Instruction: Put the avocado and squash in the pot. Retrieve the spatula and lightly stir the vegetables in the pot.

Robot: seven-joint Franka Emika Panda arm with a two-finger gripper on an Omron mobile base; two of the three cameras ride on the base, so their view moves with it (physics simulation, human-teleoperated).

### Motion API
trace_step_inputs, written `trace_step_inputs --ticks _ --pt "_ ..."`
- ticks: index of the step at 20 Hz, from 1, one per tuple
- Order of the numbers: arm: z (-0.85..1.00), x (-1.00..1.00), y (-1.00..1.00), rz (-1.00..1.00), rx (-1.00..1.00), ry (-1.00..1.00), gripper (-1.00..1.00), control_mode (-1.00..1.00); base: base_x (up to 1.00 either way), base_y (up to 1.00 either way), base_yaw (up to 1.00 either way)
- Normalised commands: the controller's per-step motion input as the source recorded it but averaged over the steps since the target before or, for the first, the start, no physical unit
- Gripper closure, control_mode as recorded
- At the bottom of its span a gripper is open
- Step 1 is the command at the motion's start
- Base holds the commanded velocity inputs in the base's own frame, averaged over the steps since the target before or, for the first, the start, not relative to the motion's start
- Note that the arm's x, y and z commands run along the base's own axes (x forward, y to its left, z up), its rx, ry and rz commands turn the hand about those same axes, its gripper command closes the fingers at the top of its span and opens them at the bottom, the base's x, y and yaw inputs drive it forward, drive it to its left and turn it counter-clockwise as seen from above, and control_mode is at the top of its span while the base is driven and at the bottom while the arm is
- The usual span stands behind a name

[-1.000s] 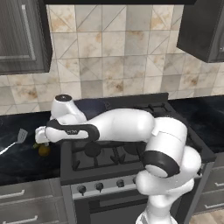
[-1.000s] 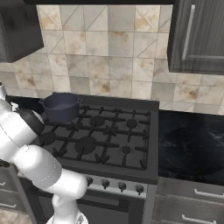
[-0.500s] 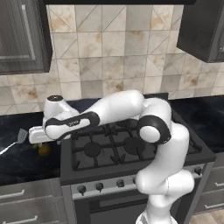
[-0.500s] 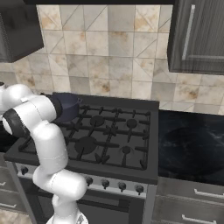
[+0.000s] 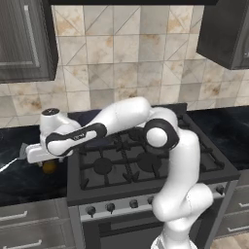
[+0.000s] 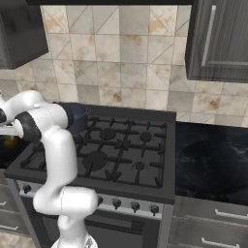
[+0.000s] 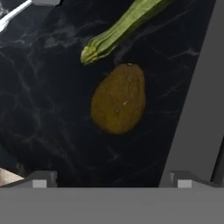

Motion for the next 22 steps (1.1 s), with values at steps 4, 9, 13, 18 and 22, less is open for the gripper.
trace_step_inputs --ticks 4,9,13,18,22 --pt "-0.21 0.28 -0.03 0.0 0.0 0.0 -1.0 -1.0 0.0 0.0 0.0" --pt "-0.11 0.28 -0.07 0.0 0.0 0.04 -1.0 -1.0 0.0 0.0 0.0" --pt "-0.2 0.24 0.0 0.0 0.0 0.05 -1.0 -1.0 0.0 0.0 0.0" --pt "-0.25 0.14 0.0 0.0 0.0 0.03 -1.0 -1.0 0.0 0.0 0.0" --pt "-0.22 0.0 0.0 0.0 0.0 0.01 -1.0 -1.0 0.0 0.0 0.0"
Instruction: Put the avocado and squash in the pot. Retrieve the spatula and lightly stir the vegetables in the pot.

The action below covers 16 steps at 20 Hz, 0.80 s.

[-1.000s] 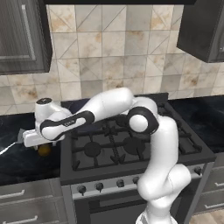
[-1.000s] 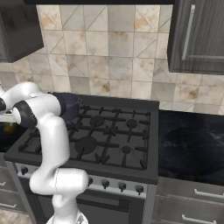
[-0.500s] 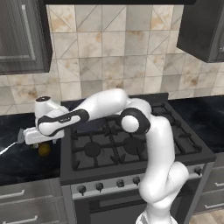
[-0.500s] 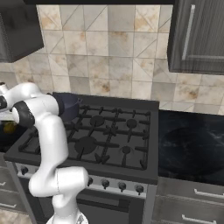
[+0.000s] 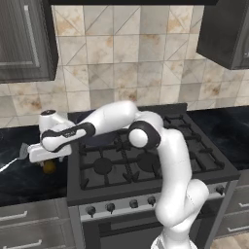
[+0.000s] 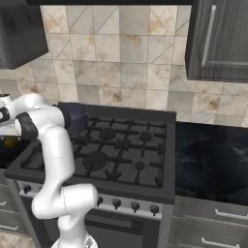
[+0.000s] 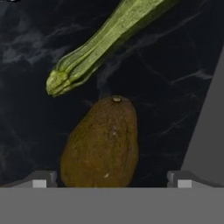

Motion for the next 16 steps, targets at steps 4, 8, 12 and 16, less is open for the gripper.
trace_step_inputs --ticks 4,8,12,16 --pt "-0.19 0.0 0.07 0.0 0.0 0.01 -1.0 -1.0 0.0 0.0 0.0" --pt "-0.22 0.0 0.08 0.0 0.0 0.0 -1.0 -1.0 0.0 0.0 0.0" --pt "-0.23 0.0 0.03 0.0 0.0 0.0 -1.0 -1.0 0.0 0.0 0.0" --pt "-0.06 0.0 0.0 0.0 0.0 0.01 -1.0 -1.0 0.0 0.0 0.0"
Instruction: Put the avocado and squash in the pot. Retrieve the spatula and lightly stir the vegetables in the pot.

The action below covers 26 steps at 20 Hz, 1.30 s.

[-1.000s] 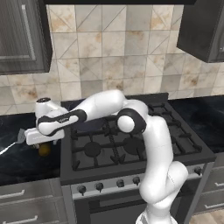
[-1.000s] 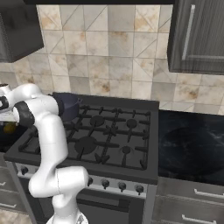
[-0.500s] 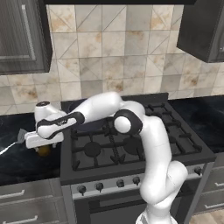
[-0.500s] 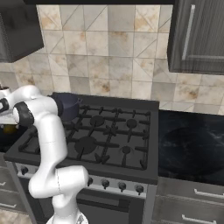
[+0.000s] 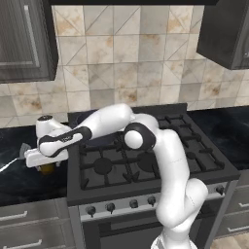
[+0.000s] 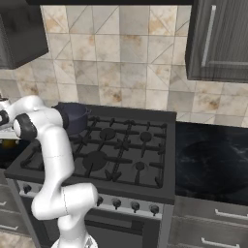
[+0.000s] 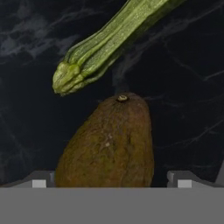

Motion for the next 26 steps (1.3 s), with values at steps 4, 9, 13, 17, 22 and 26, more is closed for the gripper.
trace_step_inputs --ticks 4,9,13,17,22,26 --pt "-0.07 0.0 0.0 0.0 0.0 0.02 -1.0 -1.0 0.0 0.0 0.0" --pt "-0.15 0.0 0.03 0.0 0.0 0.01 1.0 -1.0 0.0 0.0 0.0" --pt "-0.09 0.0 0.05 0.0 0.0 0.03 1.0 -1.0 0.0 0.0 0.0" --pt "0.0 0.0 0.0 0.0 0.0 0.06 1.0 -1.0 0.0 0.0 0.0" --pt "0.0 -0.13 -0.07 -0.01 0.0 -0.02 1.0 -1.0 0.0 0.0 0.0" --pt "0.29 -0.46 -0.33 -0.06 0.0 -0.11 1.0 -1.0 0.0 0.0 0.0"
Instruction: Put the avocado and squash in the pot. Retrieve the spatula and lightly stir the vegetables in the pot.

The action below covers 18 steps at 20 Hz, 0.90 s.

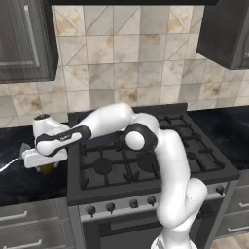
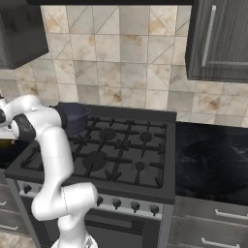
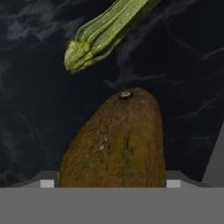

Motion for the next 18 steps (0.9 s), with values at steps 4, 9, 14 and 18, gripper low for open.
trace_step_inputs --ticks 4,9,14,18 --pt "0.54 -0.71 -0.56 -0.08 0.05 -0.13 1.0 -1.0 0.0 0.0 0.0" --pt "0.64 -0.48 -0.77 -0.07 0.09 -0.12 1.0 -1.0 0.0 0.0 0.0" --pt "0.53 0.12 -0.86 -0.1 0.05 -0.01 1.0 -1.0 0.0 0.0 0.0" --pt "0.39 0.27 -1.0 -0.17 0.09 0.0 1.0 -1.0 0.0 0.0 0.0"
